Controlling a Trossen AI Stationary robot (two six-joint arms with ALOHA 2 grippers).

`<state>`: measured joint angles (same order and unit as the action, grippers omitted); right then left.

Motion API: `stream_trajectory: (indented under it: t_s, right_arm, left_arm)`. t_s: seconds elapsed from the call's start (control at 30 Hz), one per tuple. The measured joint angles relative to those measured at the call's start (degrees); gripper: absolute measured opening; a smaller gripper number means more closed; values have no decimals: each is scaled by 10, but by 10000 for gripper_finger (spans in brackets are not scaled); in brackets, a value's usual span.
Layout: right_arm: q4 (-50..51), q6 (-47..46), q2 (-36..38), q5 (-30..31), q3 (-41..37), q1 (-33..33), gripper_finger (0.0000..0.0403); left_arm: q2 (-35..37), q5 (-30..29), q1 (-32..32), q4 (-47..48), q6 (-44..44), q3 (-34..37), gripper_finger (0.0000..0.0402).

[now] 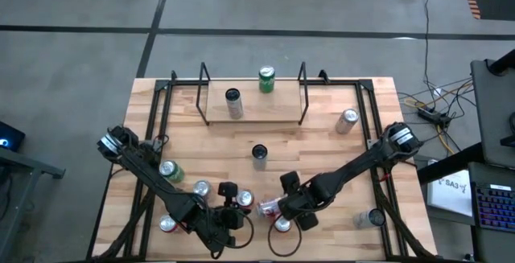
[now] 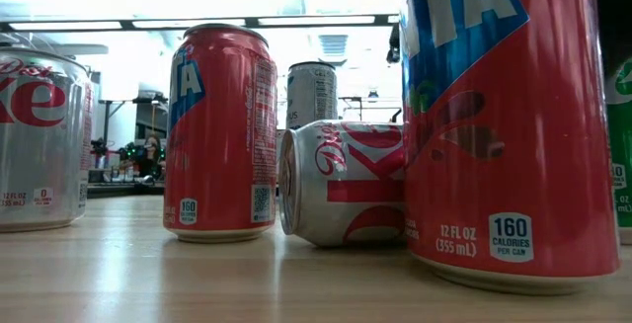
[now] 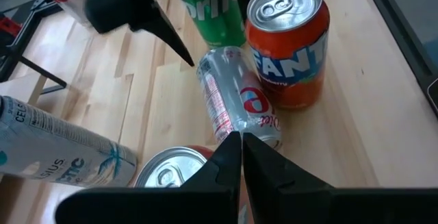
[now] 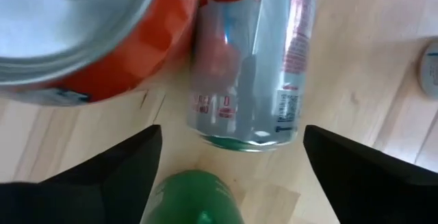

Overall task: Sort soda cans
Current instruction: Put the middle red silver soda can on the shelf

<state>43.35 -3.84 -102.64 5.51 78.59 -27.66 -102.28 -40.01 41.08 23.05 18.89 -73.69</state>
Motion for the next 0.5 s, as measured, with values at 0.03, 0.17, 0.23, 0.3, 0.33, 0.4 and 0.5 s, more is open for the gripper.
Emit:
stream_trajectory:
  t_s: [0.03,0.17,0.23,0.3,0.33,0.4,0.5]
  right_arm:
    - [-1,0,-4,0,0,0,350]
    - [-15,0,-12,1,2,0,357]
    - [-23,1,-13,1,2,2,357]
    - [-28,1,-13,1,2,3,357]
    - [-29,1,-13,1,2,4,357]
    - [-30,0,-14,1,2,5,357]
    - [-29,-12,-14,5,2,7,357]
  left_arm:
    - [0,0,0,0,1,0,0]
    - [0,0,0,2,1,0,0]
    - [0,0,0,3,1,0,0]
    - [0,-1,0,3,1,2,0]
    - [0,-1,0,3,1,3,0]
    - [0,-4,0,3,1,6,0]
    - [0,-14,0,1,4,9,0]
